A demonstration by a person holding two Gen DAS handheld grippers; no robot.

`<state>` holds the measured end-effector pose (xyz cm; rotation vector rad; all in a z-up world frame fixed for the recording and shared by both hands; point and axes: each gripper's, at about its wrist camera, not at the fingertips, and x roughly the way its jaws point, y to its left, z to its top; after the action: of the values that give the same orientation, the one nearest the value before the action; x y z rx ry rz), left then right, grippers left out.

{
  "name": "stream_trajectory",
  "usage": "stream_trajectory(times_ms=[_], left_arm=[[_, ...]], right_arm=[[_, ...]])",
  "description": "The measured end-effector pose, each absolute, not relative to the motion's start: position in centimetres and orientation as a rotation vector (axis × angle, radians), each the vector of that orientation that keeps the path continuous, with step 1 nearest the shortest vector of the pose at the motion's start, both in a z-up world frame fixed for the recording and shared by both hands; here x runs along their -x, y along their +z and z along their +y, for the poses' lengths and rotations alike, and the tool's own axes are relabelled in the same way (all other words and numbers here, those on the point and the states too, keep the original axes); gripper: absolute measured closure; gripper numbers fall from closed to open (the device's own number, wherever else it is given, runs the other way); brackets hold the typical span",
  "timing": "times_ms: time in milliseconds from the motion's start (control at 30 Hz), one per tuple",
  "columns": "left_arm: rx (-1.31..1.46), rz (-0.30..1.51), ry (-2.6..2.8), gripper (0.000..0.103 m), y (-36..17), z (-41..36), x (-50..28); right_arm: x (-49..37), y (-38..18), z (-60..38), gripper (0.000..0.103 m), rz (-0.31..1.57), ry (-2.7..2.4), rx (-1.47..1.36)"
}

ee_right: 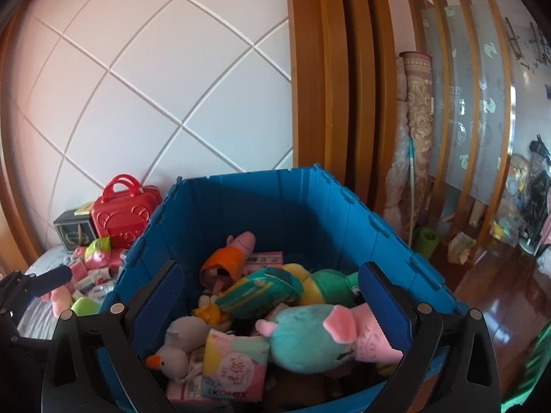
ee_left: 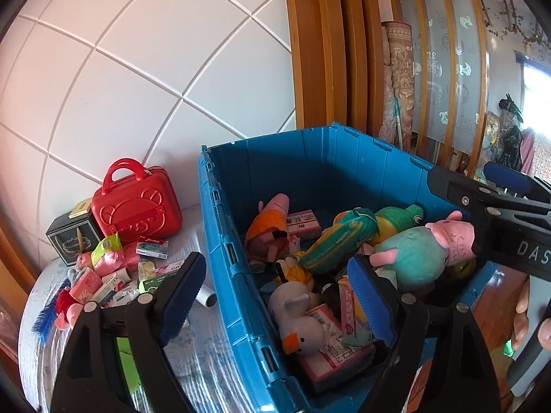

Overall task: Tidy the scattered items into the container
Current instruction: 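Withdraw both tools from the crate back toward the pile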

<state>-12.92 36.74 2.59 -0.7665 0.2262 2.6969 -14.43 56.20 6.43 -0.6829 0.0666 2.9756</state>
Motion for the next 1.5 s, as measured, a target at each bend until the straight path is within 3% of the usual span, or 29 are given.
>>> stream_trajectory(times_ms=[467,900,1233,1500], left_arm=[[0.676,0.074,2.800,0.016,3.6,26.7,10.5],[0.690,0.055,2.833,0.016,1.2,17.6,8.8],[0.922,-0.080,2.980,0.016,-3.5,9.0,11.3],[1.159,-0.125,3.115,0.016,-7.3,3.3,13.2]], right_arm=[[10.7,7.3,47.4,0.000,0.007,3.021,0.661],[9.0,5.8,36.9,0.000,-0.052,3.092,0.706],[12.0,4.0,30.1,0.000,-0.161,3.223,0.802],[18.2,0.4,26.2,0.000,-0.136,3.347,1.013]])
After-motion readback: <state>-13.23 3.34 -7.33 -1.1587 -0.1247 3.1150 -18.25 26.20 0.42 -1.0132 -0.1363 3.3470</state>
